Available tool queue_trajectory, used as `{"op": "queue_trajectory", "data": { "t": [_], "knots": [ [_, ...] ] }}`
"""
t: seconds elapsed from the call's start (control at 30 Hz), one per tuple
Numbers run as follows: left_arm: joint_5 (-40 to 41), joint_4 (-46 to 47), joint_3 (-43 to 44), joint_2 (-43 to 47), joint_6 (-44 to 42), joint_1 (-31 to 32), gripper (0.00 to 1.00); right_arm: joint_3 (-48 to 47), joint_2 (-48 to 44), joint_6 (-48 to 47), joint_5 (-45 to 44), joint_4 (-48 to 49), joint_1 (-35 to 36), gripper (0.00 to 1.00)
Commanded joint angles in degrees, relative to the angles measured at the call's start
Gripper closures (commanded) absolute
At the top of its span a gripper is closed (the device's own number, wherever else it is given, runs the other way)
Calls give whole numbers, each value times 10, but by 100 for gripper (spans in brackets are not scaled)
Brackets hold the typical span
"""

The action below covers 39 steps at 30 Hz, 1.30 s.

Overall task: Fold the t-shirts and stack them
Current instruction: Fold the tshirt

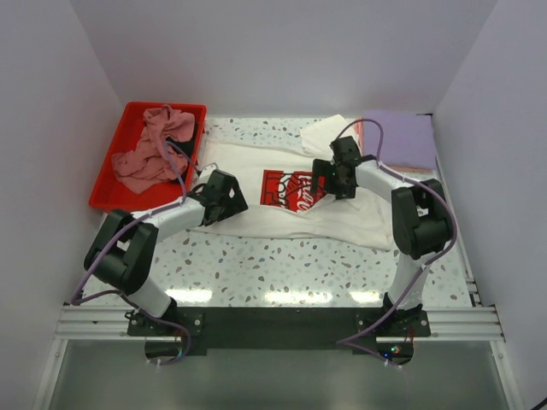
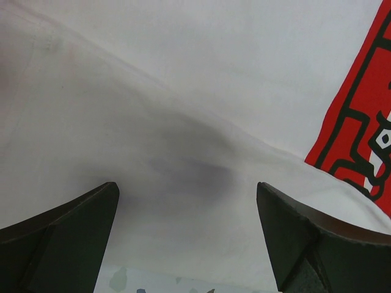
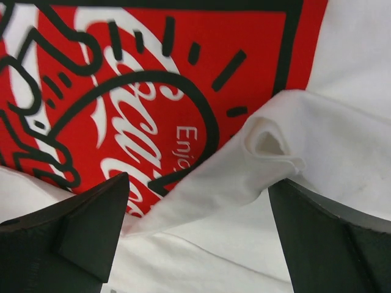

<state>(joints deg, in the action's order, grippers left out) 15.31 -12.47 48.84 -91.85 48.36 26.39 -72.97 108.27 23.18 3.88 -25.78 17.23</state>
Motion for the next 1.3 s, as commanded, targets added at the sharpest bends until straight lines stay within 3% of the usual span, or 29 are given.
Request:
{"op": "queue_trajectory", "data": {
  "t": [0.0,0.27,0.43,0.63,0.87,1.1,1.27],
  "knots": [
    [23,-1,2,4,-5,1,0,-45,14,28,13,63,-1,1],
    [35,-21,-1,19,2,1,0,-152,85,120,104,138,1,1],
    [45,-29,-9,47,3,1,0,-202,73,65,83,63,0,1],
    [31,-21,-10,49,3,1,0,-91,-16,9,8,-8,0,1],
    [23,-5,-9,27,-7,1,0,61,-90,13,-36,-9,-1,1],
    [30,-4,-22,12,-9,-1,0,55,-47,15,-37,1,-16,1],
    [34,-5,-39,12,-14,-15,0,-2,-4,0,-110,3,-47,1]
  ]
}}
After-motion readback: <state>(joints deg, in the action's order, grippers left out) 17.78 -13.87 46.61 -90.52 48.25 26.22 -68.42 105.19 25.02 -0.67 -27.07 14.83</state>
